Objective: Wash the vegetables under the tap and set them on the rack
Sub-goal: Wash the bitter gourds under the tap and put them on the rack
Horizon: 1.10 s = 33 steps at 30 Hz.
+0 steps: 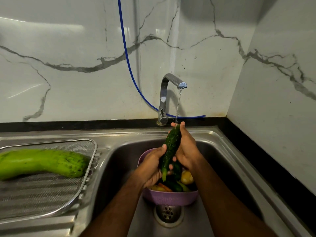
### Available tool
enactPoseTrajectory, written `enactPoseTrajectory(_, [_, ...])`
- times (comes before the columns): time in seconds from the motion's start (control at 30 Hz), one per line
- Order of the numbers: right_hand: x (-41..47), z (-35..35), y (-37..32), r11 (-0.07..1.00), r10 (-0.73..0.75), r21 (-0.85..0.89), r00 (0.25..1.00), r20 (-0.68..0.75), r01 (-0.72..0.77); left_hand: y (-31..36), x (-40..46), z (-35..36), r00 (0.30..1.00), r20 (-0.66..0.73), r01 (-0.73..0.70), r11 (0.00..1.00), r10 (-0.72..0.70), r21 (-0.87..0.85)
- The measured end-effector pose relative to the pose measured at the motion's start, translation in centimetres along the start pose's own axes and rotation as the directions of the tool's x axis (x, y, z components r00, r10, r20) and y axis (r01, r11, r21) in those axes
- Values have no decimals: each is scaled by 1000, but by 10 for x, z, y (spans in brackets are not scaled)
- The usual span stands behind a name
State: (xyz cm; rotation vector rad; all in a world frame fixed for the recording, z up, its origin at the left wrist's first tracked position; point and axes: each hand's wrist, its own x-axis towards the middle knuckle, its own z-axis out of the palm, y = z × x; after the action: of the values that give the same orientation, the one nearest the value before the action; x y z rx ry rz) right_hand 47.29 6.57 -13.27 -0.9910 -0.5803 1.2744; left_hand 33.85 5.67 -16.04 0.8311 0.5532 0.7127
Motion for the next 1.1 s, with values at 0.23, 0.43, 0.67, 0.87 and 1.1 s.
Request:
enactPoseTrajectory(0.23, [-4,-9,-1,977,149,-171,983,109,-129,-3,6,7,984,-147,-59,966,98,251])
enactPoseTrajectory(0.43, [7,-11,-1,995,-99,-6,994,-42,98,-12,9,-1,942,-219,-92,821,256,563])
enactPoseTrajectory(0.67, [1,-7,-6,975,-105,196,994,0,103,-10,8,4,930,-226,-161,873,290,460])
enactPoseTrajectory(0.87, [2,-11,-7,1000,-28,-2,996,-81,28,-10,10,0,907,-246,-254,910,342,327])
enactPoseTrajectory(1.1, [8,-10,1,992,23,123,977,-213,4,-5,9,1,886,-248,-326,906,392,268])
